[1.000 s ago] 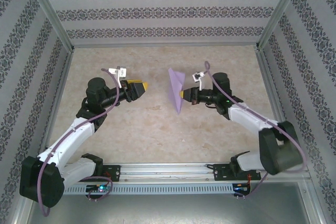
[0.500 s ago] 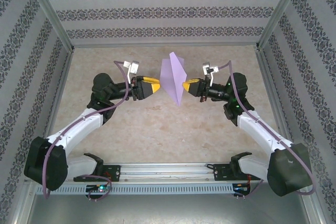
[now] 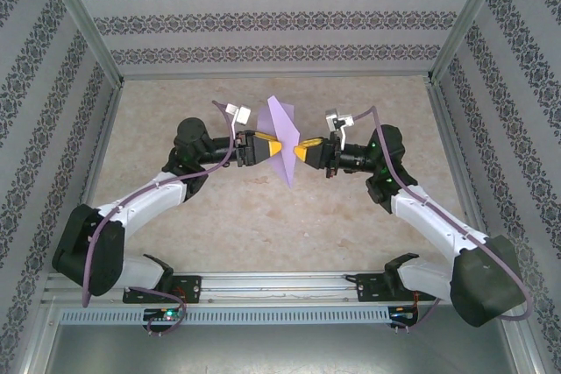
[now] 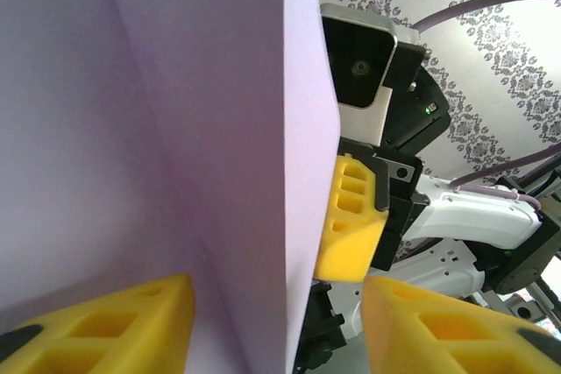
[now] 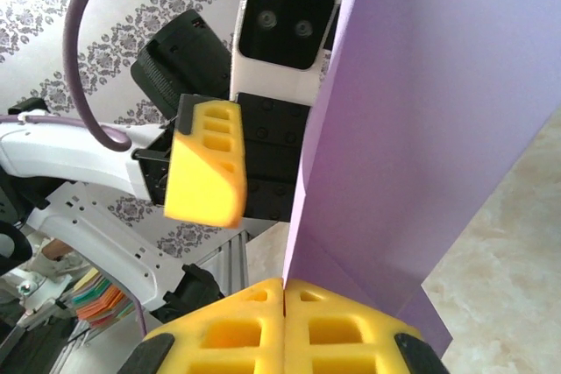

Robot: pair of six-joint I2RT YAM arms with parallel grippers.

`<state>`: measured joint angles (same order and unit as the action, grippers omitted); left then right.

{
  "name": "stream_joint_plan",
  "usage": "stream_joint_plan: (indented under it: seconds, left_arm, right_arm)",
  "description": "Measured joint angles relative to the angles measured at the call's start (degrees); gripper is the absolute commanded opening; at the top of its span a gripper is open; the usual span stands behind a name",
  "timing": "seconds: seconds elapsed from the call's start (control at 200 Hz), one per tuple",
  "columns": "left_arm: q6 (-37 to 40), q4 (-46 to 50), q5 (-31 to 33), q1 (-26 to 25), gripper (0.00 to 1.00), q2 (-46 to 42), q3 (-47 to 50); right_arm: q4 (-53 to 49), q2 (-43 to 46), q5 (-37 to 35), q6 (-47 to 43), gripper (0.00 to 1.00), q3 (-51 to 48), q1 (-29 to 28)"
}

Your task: Fold a paper plane with a square sheet of paper (fold left side to right side)

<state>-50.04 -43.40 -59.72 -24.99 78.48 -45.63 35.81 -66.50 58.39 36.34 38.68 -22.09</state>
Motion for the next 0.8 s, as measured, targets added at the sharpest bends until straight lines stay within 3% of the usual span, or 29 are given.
stream_joint_plan:
  seconds: [0.455, 0.799]
  left_arm:
    - [1.9, 0.5, 1.6, -0.6, 0.21, 1.4, -0.8]
    - [3.5, 1.5, 3.3, -0.6, 0.04, 1.3, -0.8]
  right_arm:
    - [0.0, -1.9, -0.7, 0.0, 0.00, 0.1, -0.3]
    - [-1.3, -0.7, -2.0, 0.7, 0.22, 0.1, 0.1]
